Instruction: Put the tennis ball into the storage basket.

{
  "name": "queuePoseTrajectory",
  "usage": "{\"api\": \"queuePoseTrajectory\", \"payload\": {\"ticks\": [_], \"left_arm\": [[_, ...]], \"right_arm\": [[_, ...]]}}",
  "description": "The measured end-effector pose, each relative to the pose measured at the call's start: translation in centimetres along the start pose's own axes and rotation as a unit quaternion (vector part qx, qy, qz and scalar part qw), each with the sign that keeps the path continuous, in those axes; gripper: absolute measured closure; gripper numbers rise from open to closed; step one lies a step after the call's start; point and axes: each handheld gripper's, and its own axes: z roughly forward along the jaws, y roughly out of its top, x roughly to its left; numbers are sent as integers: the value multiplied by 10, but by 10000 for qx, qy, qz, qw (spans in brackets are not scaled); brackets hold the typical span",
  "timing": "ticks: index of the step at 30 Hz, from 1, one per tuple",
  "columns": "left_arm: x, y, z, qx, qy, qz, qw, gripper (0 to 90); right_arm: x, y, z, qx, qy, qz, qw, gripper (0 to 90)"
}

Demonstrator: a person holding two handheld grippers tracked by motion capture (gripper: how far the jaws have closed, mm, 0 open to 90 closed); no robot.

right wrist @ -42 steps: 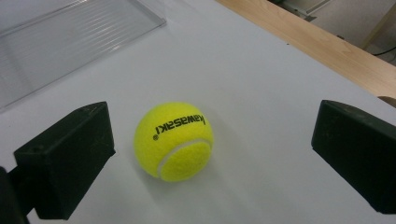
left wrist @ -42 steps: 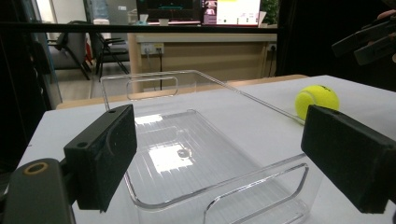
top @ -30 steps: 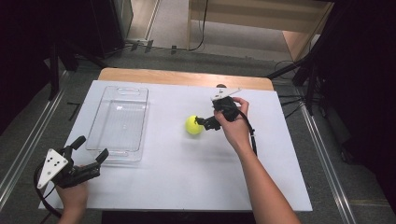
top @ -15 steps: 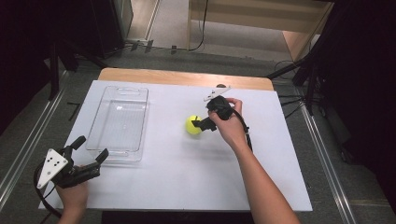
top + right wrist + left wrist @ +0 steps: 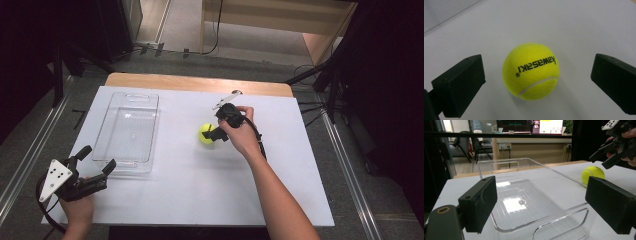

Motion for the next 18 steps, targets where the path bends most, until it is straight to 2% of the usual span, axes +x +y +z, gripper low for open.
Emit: {"api": "queuePoseTrajectory", "payload": {"ticks": [8,9,18], "left_arm": [[0,0,0,-8,-12,-4,10000,110],[0,0,0,-9,-10,-8,10000,110],[0,0,0,-9,-16,-1,10000,111]], "right_arm": [[-1,2,11,298,16,-42,9995,0],[0,2,12,323,16,52,9995,0],[-1,3,22,501,62,108,9987,0]]}}
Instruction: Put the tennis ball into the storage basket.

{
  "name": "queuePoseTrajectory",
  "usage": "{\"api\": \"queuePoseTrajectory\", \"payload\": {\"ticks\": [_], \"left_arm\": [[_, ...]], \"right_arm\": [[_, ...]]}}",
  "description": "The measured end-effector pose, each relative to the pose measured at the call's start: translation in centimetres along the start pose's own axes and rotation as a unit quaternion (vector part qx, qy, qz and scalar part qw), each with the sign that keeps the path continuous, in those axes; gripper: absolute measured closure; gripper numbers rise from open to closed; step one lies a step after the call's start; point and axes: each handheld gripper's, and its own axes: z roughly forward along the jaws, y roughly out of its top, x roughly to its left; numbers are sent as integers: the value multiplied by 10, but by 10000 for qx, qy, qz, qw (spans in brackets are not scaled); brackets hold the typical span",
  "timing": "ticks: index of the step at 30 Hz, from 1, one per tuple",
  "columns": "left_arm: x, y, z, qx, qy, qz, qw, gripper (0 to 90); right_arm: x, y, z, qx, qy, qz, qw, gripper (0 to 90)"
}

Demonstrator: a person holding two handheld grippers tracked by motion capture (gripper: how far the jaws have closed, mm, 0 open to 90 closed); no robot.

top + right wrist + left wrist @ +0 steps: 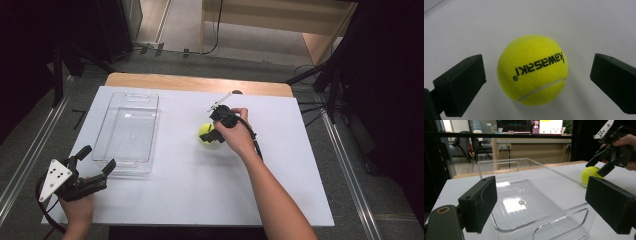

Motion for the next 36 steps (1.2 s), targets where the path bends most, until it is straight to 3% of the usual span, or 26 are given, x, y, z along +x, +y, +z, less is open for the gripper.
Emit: {"api": "queuePoseTrajectory", "payload": {"ticks": [18,20,24,36], "left_arm": [[0,0,0,-4,-16,9,10000,111],[0,0,0,-3,-17,10,10000,110],[0,0,0,4,-15,9,10000,111],[0,0,0,-1,-22,11,10000,111]], "right_arm": [[-4,1,18,300,12,47,9995,0],[-4,1,19,302,-9,62,9995,78],[-4,2,21,270,-15,98,9996,78],[-3,3,29,362,157,81,9992,88]]}}
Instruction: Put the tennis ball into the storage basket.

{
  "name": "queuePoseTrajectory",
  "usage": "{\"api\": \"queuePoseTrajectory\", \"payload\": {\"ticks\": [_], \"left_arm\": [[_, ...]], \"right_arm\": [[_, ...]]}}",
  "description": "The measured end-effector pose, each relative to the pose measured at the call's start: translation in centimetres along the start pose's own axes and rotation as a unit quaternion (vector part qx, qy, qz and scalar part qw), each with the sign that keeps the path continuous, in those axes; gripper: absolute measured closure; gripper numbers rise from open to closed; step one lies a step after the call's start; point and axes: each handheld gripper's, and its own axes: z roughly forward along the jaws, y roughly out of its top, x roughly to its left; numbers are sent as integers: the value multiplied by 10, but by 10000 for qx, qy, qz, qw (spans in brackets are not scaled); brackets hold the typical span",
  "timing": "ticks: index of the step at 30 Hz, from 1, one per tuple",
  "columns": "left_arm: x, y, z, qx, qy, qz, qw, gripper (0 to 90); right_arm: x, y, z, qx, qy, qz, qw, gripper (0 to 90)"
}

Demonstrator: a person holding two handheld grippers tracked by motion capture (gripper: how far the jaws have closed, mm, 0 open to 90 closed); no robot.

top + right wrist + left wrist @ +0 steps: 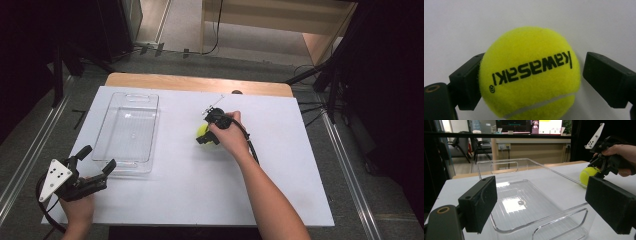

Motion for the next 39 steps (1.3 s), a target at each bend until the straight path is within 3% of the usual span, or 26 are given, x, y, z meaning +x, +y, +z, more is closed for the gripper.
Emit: {"api": "queuePoseTrajectory", "payload": {"ticks": [2,9,26,31,39], "left_arm": [[0,0,0,-3,-2,-3,10000,110],[-1,0,0,-8,6,-12,10000,111],[-1,0,0,2,5,10,10000,111],[-1,0,1,10,14,6,10000,110],[-1,0,1,4,6,9,10000,111]], "right_arm": [[0,0,-1,-81,116,105,9998,159],[3,3,2,-6,258,82,9996,223],[5,4,-7,-71,204,-33,9998,232],[7,6,-12,-134,257,36,9996,232],[10,10,-18,-232,298,-73,9993,232]]}}
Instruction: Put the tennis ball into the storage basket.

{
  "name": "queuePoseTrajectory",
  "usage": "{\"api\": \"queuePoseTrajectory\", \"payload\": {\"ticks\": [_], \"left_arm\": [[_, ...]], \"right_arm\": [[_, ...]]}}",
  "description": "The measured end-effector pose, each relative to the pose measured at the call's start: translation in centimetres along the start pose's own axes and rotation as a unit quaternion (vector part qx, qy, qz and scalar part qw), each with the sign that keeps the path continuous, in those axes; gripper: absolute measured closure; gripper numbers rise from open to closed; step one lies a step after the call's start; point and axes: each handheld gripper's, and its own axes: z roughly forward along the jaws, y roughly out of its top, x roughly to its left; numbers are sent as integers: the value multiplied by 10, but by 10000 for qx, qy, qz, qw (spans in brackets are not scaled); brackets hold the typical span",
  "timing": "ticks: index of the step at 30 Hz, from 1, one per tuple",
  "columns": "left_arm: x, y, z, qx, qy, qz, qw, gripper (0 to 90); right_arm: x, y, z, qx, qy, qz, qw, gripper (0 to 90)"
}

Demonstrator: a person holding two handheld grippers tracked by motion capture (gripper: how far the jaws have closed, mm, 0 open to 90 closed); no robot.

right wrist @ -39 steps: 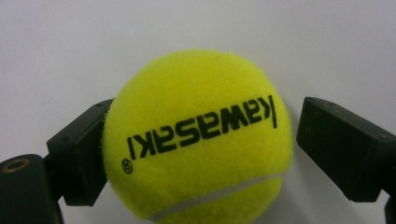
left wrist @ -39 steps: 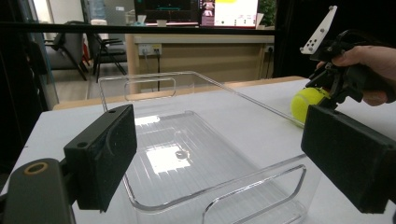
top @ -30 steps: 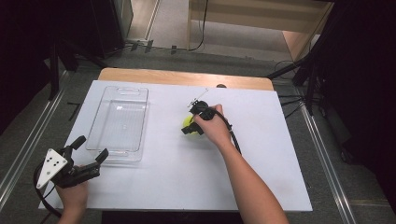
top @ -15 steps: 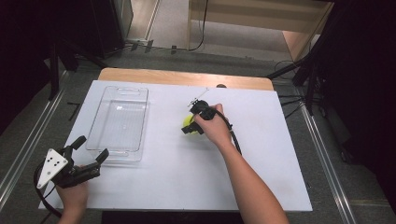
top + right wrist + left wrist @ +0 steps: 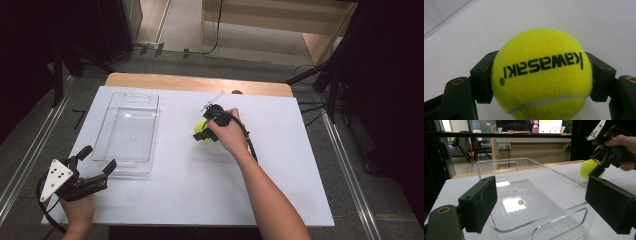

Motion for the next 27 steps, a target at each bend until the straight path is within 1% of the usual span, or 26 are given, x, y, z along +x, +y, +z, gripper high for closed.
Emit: {"api": "queuePoseTrajectory", "payload": {"ticks": [1,3,4,5,8,9,10,14,15,24,25,27], "left_arm": [[0,0,0,7,3,-6,10000,111],[0,0,0,-6,10,-27,10000,111],[0,0,0,6,18,-25,10000,111],[0,0,0,-9,5,-30,10000,111],[0,0,0,16,15,-5,10000,111],[0,0,0,11,18,-21,10000,110],[0,0,0,6,14,-21,10000,111],[0,0,0,-2,6,-23,10000,111],[0,0,0,9,13,-21,10000,111],[0,0,0,2,6,-18,10000,111],[0,0,0,7,12,-21,10000,111],[0,0,0,-3,5,-22,10000,111]], "right_arm": [[0,1,-1,9,-9,-59,10000,232],[2,2,-2,-22,19,-19,10000,232],[2,2,-2,-27,4,-66,10000,232],[2,3,-3,-35,36,-61,10000,232],[3,4,-5,-34,25,-104,9999,232],[5,5,-6,-57,46,-52,10000,232],[4,6,-6,-72,40,-100,9999,232],[6,8,-9,-67,62,-172,9998,232],[7,9,-9,-82,59,-142,9998,232],[13,16,-12,-115,92,-288,9995,232],[15,17,-12,-116,105,-248,9996,232],[16,19,-12,-122,104,-333,9993,232]]}}
